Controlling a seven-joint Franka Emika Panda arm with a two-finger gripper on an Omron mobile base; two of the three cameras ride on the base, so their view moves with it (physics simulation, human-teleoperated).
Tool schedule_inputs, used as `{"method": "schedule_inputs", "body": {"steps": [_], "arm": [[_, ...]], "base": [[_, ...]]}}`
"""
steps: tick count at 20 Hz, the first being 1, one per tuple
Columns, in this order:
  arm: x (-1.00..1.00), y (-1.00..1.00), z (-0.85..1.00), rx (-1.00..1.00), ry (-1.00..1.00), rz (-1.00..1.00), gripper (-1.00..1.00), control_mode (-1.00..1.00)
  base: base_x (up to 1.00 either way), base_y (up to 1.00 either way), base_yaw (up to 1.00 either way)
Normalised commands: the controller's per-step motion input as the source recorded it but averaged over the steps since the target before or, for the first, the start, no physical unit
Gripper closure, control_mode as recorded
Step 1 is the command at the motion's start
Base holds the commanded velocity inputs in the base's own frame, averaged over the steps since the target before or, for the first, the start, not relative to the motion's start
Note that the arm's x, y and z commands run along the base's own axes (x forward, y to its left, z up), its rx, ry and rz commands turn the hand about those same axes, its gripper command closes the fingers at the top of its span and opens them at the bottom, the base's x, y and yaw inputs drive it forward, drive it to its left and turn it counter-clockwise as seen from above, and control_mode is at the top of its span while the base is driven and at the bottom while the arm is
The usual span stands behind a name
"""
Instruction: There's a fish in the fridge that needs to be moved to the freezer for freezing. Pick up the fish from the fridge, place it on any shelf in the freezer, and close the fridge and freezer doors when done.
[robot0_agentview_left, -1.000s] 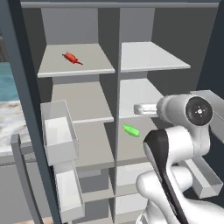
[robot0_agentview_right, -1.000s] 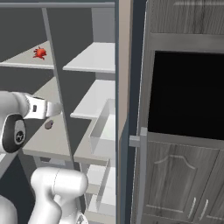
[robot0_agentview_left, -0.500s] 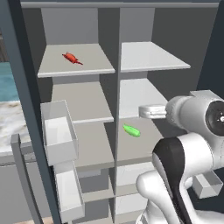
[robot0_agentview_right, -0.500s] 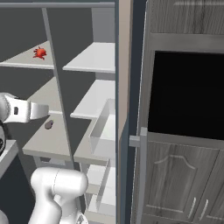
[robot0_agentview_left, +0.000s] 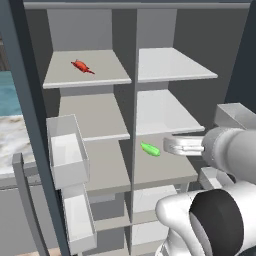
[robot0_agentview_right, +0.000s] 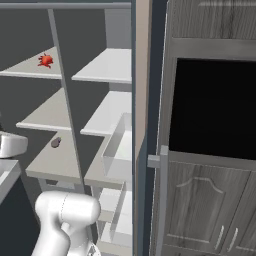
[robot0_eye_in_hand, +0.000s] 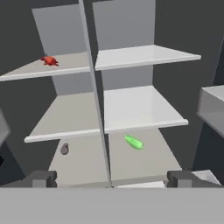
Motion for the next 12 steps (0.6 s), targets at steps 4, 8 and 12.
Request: {"method": "schedule_inputs", "body": {"steps": [4,8,12], "arm": [[-0.17,-0.01,0.03,0.04,0.03,0.00,-1.00,-1.00],[0.51,-0.35,0.03,0.00,0.00,0.00,-1.00,-1.00],[0.37,-0.10,0.00,0.00,0.00,0.01,-1.00,-1.00]], "base": [[0.00,0.00,0.00],[0.00,0.00,0.00],[0.00,0.00,0.00]]}}
